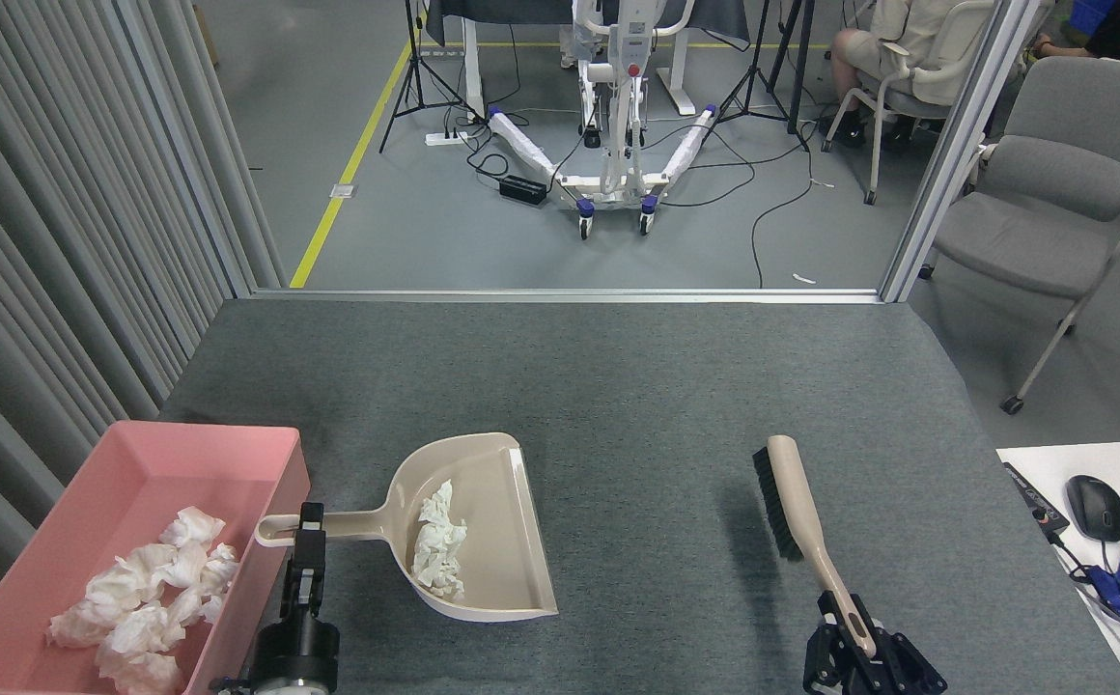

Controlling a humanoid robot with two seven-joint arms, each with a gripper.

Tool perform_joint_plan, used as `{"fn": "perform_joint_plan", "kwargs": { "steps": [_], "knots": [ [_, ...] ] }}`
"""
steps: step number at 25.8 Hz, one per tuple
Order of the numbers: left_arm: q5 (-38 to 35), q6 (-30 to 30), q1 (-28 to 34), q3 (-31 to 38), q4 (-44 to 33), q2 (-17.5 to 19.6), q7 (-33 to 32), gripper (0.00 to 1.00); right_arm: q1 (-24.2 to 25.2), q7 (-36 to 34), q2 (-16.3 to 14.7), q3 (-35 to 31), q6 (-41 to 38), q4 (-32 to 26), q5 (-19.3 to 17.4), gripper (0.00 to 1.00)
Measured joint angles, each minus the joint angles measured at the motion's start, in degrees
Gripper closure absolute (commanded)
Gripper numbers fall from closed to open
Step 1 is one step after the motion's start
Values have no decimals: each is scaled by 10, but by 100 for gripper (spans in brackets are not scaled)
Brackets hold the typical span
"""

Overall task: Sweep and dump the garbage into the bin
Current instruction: 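Lift the dustpan with the left gripper and carry it over the pink bin, then tilt the dustpan with the left gripper to dump tissues into the bin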

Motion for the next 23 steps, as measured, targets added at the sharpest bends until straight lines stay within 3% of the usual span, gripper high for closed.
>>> {"fn": "perform_joint_plan", "kwargs": {
  "steps": [6,9,16,20,23],
  "knots": [
    [57,40,3,-27,-59,36,3,100,3,1,2,4,0,27,1,100],
    [85,46,4,-30,-86,56,3,100,3,0,3,5,0,30,1,94],
    [193,52,4,-30,-114,134,3,100,3,-6,2,5,1,32,0,89],
    [242,63,5,-27,-125,195,3,100,4,-9,5,5,0,32,0,66],
    [261,67,7,-17,-128,231,4,100,4,-17,6,5,-1,32,0,59]
  ]
}}
